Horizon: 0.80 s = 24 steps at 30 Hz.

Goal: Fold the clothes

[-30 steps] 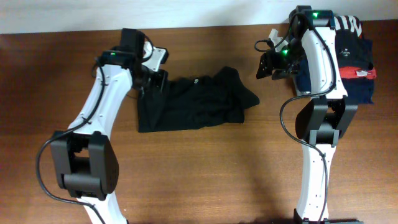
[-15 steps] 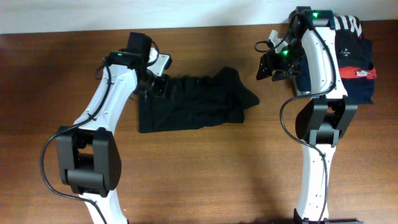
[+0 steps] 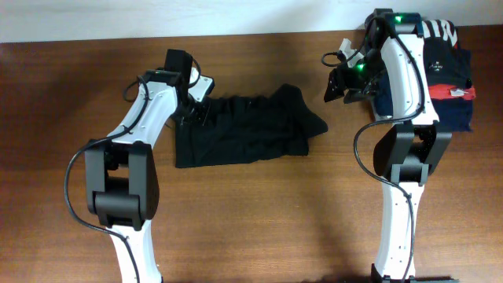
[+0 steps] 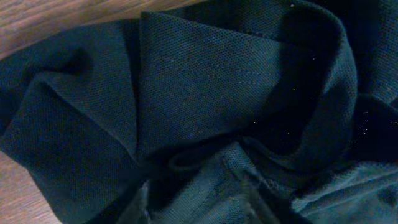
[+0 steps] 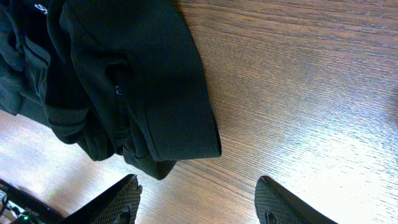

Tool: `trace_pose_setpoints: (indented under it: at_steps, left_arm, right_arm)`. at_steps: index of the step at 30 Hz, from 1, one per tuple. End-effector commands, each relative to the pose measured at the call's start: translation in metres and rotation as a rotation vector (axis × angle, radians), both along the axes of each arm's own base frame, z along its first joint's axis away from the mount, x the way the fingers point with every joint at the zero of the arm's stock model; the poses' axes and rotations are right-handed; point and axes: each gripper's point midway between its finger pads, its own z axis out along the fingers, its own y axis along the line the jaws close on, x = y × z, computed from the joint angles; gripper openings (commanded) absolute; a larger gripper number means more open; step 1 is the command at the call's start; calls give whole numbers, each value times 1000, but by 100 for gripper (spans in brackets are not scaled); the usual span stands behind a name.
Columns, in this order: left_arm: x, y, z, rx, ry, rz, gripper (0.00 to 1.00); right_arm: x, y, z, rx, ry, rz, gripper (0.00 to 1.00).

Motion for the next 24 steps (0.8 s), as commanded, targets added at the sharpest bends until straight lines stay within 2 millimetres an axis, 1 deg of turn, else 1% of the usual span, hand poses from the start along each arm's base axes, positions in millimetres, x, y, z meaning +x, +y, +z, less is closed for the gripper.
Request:
trace_pose_setpoints:
  at_steps: [1,2,4,6,7,9,11,13,15,17,18,19,21,24]
  left_arm:
    - [5,4,1,6,-12,-5,12]
    - [4,4,2,4,-8,7,1]
    - [-2,-2,5,-29,23,15,1]
    - [-13,-12,14,-87,67,3,1]
    - [-25,-18,22,-125,115,-4,1]
    - [-40,-22,27,-145,176,-8,1]
    - [-60,-24,26,-134,253,-12,1]
    - [-75,-28,27,-122,310,-24,1]
    - [-91,-37,27,-108,360,-50,1]
    - [-95,-46,27,-103,364,-75,1]
    - [-96,-52,26,-101,360,-91,3]
    - [-97,-65,26,-100,345,-123,28]
    - [-97,-79,26,-101,317,-160,98]
    - [-92,-95,25,-96,268,-199,99]
  right_arm:
    - [-2,5,20,11,-35,1,64]
    - [-2,5,20,11,-35,1,64]
    - [-2,5,20,11,-35,1,64]
    - [-2,5,20,11,-35,1,64]
    - [-2,5,19,11,-35,1,64]
    - [-1,5,19,11,-36,1,64]
    - [-1,5,19,11,-39,1,64]
    - [0,5,19,11,-39,1,64]
    - [0,5,19,11,-40,1,64]
    - [0,5,19,11,-42,1,64]
    - [0,5,19,11,-42,1,64]
    - [0,5,19,11,-42,1,64]
    - [0,5,19,11,-41,1,64]
    - [-2,5,19,11,-34,1,64]
